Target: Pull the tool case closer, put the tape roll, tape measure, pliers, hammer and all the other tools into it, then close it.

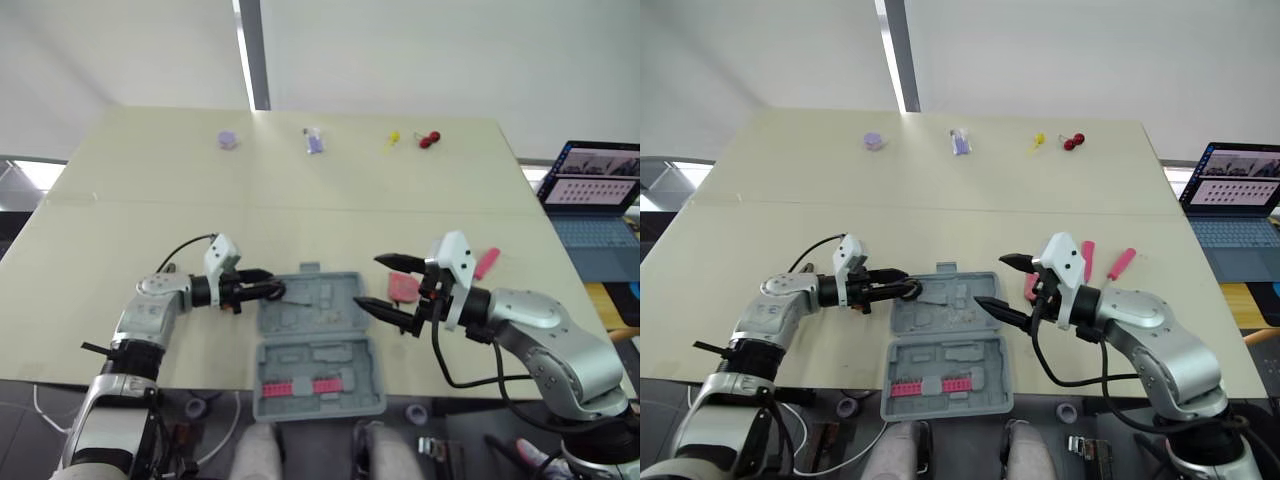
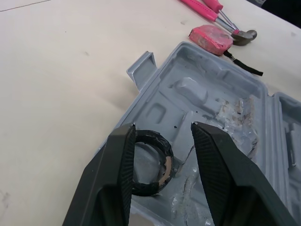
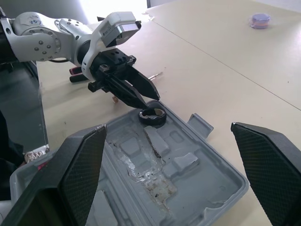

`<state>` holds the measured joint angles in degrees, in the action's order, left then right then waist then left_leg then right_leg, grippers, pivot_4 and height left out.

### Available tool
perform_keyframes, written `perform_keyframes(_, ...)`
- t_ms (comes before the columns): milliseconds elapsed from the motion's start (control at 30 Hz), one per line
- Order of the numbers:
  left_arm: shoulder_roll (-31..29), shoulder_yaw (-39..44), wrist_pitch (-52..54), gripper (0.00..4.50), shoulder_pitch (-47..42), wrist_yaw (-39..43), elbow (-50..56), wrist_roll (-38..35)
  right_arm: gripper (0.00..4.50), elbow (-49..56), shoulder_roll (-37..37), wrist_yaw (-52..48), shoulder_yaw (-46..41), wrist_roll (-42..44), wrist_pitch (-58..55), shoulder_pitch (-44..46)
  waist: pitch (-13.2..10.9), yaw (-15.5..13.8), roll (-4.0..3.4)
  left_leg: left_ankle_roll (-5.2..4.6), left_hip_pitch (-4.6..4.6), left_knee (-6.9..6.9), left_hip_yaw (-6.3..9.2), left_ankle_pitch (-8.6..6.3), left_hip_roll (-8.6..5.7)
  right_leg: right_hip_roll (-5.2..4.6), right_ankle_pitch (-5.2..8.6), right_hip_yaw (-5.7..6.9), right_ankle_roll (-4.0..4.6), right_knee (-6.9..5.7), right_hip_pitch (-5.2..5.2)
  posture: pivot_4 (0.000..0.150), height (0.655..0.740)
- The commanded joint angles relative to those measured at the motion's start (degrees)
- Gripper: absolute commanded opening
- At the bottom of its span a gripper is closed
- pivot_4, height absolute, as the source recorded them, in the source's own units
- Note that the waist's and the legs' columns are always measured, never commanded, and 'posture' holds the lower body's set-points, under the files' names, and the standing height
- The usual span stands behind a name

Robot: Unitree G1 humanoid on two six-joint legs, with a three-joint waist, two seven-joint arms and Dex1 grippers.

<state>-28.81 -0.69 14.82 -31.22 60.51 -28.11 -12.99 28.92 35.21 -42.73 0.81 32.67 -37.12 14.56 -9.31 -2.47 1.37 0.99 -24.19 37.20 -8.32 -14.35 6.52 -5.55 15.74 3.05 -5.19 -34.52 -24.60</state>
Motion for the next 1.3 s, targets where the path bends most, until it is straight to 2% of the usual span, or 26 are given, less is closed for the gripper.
perform_keyframes(33, 0.39, 0.09, -2.19, 2.02, -0.48, -0.43, -0.53, 0.35, 4.50, 0.71, -0.01, -0.16, -0.78, 0.10, 1.26, 0.79, 0.00, -0.17, 0.00, 0.00, 0.00, 0.00, 0.00, 0.00, 0.00, 0.00, 0.00, 0.00, 0.00, 0.00, 0.00, 0.150, 0.7400)
perform_keyframes(100, 0.50, -0.05, -2.66, 2.02, -0.59, -0.51, -0.96, 0.47, 4.50, 0.67, -0.03, -0.15, -0.76, 0.03, 1.34, 0.79, 0.00, -0.29, 0.00, 0.00, 0.00, 0.00, -0.01, 0.00, 0.00, 0.00, 0.00, 0.00, 0.00, 0.00, 0.00, 0.150, 0.7400)
perform_keyframes(200, 0.64, -0.13, -3.75, 1.21, -0.98, -0.55, -1.78, 0.54, 4.50, 0.61, -0.11, -0.06, -0.69, -0.02, 1.34, 0.88, 0.00, -0.36, 0.00, 0.00, 0.00, 0.00, -0.01, 0.00, 0.00, 0.00, 0.00, 0.00, 0.00, 0.00, 0.00, 0.150, 0.7400)
perform_keyframes(600, 1.25, -1.26, -6.24, 1.21, -1.30, -1.24, -3.40, 2.03, 4.50, 0.17, -0.37, -0.05, -0.35, -0.32, 1.83, 0.82, 0.00, -0.44, 0.00, 0.00, 0.00, 0.01, -0.01, 0.00, 0.00, 0.00, 0.00, 0.00, -0.01, 0.00, 0.00, 0.150, 0.7400)
perform_keyframes(1300, 1.60, -6.95, -25.36, 1.21, -2.34, -3.41, -15.36, 12.83, 4.50, 0.01, 0.02, -0.52, -0.51, -0.48, 2.01, 0.57, 0.01, -0.54, 0.00, -0.01, 0.01, 0.01, 0.00, 0.00, 0.00, 0.01, -0.07, 0.01, -0.13, -0.03, 0.00, 0.150, 0.7400)
